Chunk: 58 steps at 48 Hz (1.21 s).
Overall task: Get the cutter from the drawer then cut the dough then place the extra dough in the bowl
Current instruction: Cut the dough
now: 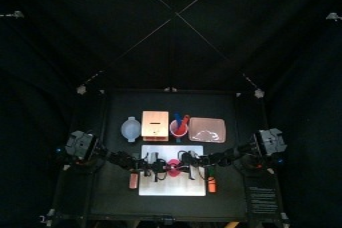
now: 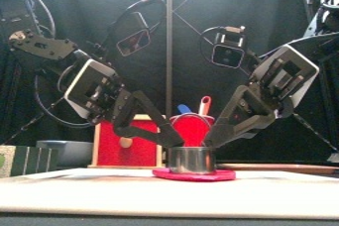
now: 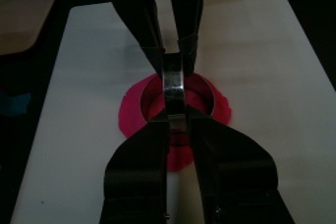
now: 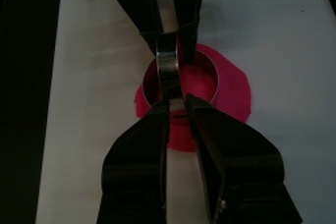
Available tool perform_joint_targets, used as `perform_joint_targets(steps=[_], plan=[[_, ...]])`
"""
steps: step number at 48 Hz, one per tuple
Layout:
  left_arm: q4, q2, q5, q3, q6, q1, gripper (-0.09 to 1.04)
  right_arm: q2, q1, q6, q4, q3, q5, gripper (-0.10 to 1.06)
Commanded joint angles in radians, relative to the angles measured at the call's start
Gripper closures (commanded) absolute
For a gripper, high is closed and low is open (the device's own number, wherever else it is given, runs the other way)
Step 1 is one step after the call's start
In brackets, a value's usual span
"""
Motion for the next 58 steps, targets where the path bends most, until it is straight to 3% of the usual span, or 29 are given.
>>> perform_joint_targets(steps=[1, 26, 58], plan=[[-0.002, 0.054, 0.054, 0.017, -0.002, 0.0, 0.43, 0.066, -0.002, 0.011, 0.005, 0.009, 0.055, 0.46], [-0.055, 0.069, 0.092, 0.034, -0.003, 0.0, 0.43, 0.083, -0.048, 0.006, -0.038, -0.034, 0.057, 0.46], [-0.083, 0.064, 0.143, 0.043, -0.003, 0.0, 0.43, 0.061, -0.058, 0.005, -0.063, -0.064, 0.08, 0.46]])
